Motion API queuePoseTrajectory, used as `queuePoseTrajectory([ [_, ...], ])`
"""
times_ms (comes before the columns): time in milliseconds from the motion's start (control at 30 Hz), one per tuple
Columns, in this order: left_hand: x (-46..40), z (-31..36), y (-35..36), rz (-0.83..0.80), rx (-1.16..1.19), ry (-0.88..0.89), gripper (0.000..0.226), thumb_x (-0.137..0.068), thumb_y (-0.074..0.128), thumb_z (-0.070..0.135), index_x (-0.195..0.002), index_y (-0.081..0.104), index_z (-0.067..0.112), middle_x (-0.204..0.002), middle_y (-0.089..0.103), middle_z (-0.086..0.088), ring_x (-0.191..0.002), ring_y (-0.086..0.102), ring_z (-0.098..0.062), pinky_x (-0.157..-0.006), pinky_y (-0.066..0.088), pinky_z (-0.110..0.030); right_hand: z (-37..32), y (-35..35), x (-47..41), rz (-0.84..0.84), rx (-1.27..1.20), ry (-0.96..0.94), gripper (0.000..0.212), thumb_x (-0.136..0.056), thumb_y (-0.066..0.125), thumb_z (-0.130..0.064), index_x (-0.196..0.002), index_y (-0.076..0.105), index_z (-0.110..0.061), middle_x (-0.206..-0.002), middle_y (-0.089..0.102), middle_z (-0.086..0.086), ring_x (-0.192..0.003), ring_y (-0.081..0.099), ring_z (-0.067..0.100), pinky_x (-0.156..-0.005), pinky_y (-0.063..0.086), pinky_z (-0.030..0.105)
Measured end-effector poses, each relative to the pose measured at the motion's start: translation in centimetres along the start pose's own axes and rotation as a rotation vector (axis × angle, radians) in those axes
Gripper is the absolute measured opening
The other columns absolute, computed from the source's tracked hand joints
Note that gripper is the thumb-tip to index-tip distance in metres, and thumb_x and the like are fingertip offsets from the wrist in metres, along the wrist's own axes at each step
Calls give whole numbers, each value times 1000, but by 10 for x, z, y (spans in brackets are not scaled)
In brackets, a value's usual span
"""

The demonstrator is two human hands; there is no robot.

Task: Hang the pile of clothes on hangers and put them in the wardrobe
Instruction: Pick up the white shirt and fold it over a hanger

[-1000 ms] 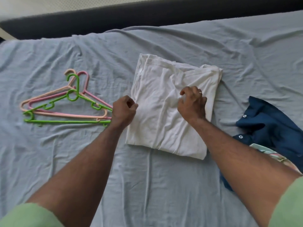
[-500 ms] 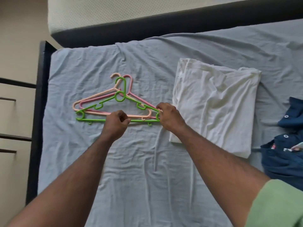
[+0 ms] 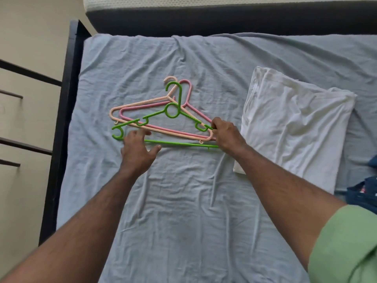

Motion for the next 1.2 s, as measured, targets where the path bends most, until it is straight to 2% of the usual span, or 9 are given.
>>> queuePoseTrajectory([
  [133,8,20,-14,133,103,-13,84,-72,85,46,-140,40,29,-141,39,-2,-132,36,-24,-103,32,-49,11,-22,17,-51,-73,-184,5,-98,55,-10,-101,53,-14,-91,62,7,-82,56,32,-72,42,40],
  [233,7,27,-15,30,287,-59,95,-66,90,50,-141,34,37,-139,48,2,-129,47,-18,-101,35,-45,22,-35,28,-147,-28,-344,6,-99,54,-8,-100,56,-13,-88,58,1,-77,52,26,-70,40,36],
  [300,14,36,-4,-211,588,-137,85,-70,89,39,-140,42,31,-118,64,-2,-107,66,-22,-86,48,-37,28,-40,31,-215,41,-401,7,-100,53,-12,-102,57,-16,-94,61,1,-82,55,25,-73,42,37],
  [400,35,53,18,-454,733,-185,35,-90,73,23,-122,61,21,-93,69,-4,-71,73,-17,-69,50,-34,37,-44,34,-246,103,-415,9,-100,52,-13,-103,57,-20,-97,62,2,-86,56,26,-78,46,41],
  [467,48,63,32,-417,758,-196,10,-98,64,20,-107,66,15,-88,71,-11,-64,73,-18,-64,49,-31,49,-47,40,-167,65,-379,18,-97,55,-9,-108,58,-23,-103,64,2,-91,59,28,-81,49,43],
  [633,73,62,51,-231,789,-244,17,-103,55,22,-93,64,13,-82,73,-6,-65,74,-16,-60,50,-30,97,-54,86,163,19,-175,47,-82,72,-13,-126,56,-15,-131,54,4,-116,56,29,-88,46,46],
  [900,123,51,68,-64,996,-401,21,-106,50,21,-93,61,9,-92,73,-19,-78,75,-32,-68,61,-39,197,-27,156,-162,469,44,96,-69,81,-62,-146,37,-26,-159,24,1,-139,34,28,-103,38,51],
  [1067,155,52,76,36,1068,-441,22,-107,48,22,-94,58,8,-92,72,-18,-71,75,-28,-65,63,-37,188,-16,151,-71,533,-18,48,-88,68,-44,-129,51,-23,-131,48,3,-117,50,32,-86,46,49],
  [1200,178,57,81,50,1125,-475,23,-107,46,23,-93,59,10,-89,71,-16,-66,75,-22,-63,61,-33,185,-19,140,-115,280,-29,10,-100,49,-19,-109,54,-16,-106,61,12,-101,58,37,-81,44,44],
])
Point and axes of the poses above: each hand's wrist, its own x-axis away from the middle knuckle, its own y-axis out of the palm, z = x × y, the point moved 3 cm from there along -x, towards the middle knuckle
